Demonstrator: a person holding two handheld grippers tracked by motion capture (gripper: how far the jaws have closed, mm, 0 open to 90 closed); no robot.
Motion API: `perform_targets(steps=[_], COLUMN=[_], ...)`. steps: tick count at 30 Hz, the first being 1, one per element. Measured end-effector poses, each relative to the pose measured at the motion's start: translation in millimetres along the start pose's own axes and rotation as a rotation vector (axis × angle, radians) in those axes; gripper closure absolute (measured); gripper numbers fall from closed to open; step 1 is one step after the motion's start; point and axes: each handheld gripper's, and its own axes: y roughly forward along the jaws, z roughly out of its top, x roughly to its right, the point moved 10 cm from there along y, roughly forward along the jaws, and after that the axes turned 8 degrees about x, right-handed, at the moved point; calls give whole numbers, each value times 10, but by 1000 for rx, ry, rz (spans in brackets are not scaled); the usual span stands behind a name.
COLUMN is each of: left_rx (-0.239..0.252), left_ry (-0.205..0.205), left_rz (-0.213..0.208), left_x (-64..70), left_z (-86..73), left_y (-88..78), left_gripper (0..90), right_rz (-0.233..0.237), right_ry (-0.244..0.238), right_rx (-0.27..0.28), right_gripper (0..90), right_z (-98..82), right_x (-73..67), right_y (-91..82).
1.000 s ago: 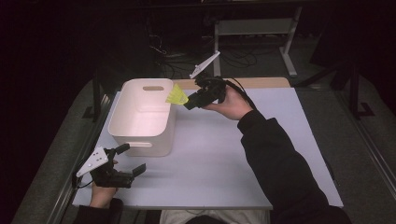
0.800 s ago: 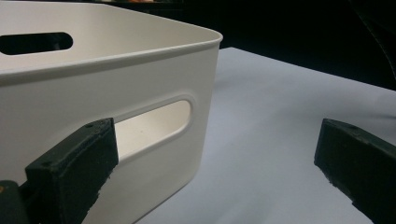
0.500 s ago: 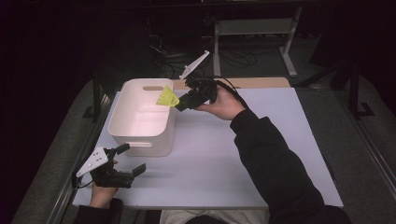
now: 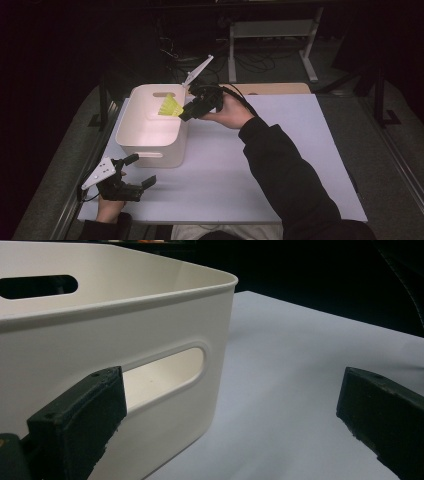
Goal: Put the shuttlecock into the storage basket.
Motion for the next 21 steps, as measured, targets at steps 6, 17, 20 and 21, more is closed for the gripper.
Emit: perform_targets(steps=[6, 17, 20, 21], left_rx=[1, 0, 1, 1], left_ry=[-1, 0, -1, -1], left_rz=[0, 0, 0, 0], left_x=[1, 0, 1, 0], left_z=[1, 1, 1, 1], left_y=[-2, -2, -3, -2], left_gripper=[0, 0, 0, 0], right_rz=[16, 35, 41, 43], right_ry=[-10, -21, -24, -27], right_rx=[-5, -14, -15, -16], right_gripper=[630, 630, 630, 630], right_z=[38, 86, 105, 107], right_x=[-60, -124, -152, -156], right_y=[94, 210, 239, 246])
